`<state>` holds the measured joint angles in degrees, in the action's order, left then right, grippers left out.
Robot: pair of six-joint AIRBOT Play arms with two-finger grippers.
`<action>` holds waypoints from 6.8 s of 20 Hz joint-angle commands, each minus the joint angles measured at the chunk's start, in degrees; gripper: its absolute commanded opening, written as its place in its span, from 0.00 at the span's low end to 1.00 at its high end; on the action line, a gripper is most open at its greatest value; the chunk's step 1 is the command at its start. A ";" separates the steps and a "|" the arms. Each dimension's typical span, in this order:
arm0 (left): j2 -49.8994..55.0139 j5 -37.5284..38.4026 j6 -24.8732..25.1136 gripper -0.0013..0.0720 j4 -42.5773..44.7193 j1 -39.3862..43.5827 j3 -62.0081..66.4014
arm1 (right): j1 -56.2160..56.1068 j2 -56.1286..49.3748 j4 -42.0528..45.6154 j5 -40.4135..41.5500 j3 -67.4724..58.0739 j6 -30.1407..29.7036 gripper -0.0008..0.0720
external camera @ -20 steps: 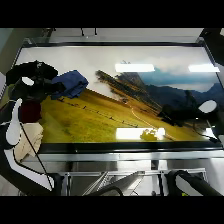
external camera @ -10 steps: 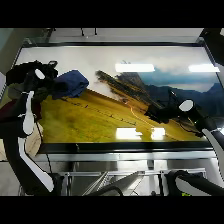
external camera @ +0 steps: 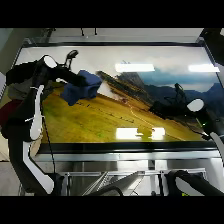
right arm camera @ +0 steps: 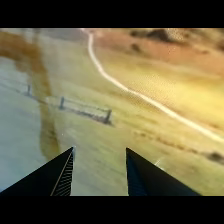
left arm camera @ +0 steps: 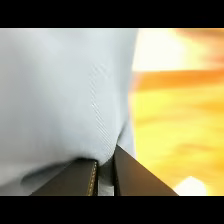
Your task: Fold the shirts.
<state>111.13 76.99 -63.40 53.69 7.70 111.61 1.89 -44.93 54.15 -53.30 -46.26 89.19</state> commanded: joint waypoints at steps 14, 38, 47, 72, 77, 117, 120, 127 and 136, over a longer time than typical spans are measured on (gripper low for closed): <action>-20.50 7.34 -6.62 0.98 -5.79 17.90 -26.29 | 2.62 1.46 -6.43 -18.49 0.04 -10.19 0.84; 3.10 -5.44 -7.69 0.14 1.86 5.11 -15.54 | -29.75 -18.27 -45.38 11.06 10.27 -29.99 0.78; -10.43 -1.49 -8.02 0.04 1.81 1.95 -12.61 | -17.05 -1.57 -47.80 5.31 7.23 -36.50 0.05; -52.02 0.72 -8.57 0.04 1.64 0.00 -51.58 | 13.20 6.84 -33.27 -21.79 3.69 -32.30 0.26; -36.63 -8.46 -4.61 0.04 1.66 -1.49 -54.66 | 13.33 -13.14 -33.11 -17.40 5.01 -41.31 0.27; -10.23 6.62 5.49 0.04 -0.74 -11.56 -35.10 | -1.95 -8.79 -10.21 -11.08 8.81 -29.97 0.56; -10.23 6.60 5.46 0.04 -0.79 -11.56 -35.10 | -1.97 -9.18 -9.73 -9.66 8.81 -29.99 0.56; -10.23 6.80 5.46 0.04 -0.96 -11.45 -35.10 | -2.10 -14.67 -17.88 -12.24 8.87 -34.82 0.55; -16.98 19.76 8.39 0.04 -20.87 -11.54 -35.06 | 1.05 -8.57 -40.33 -22.60 -0.87 -47.32 0.04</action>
<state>98.28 90.39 -57.01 44.34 -3.77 76.47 0.95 -57.14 20.38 -73.06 -41.15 44.34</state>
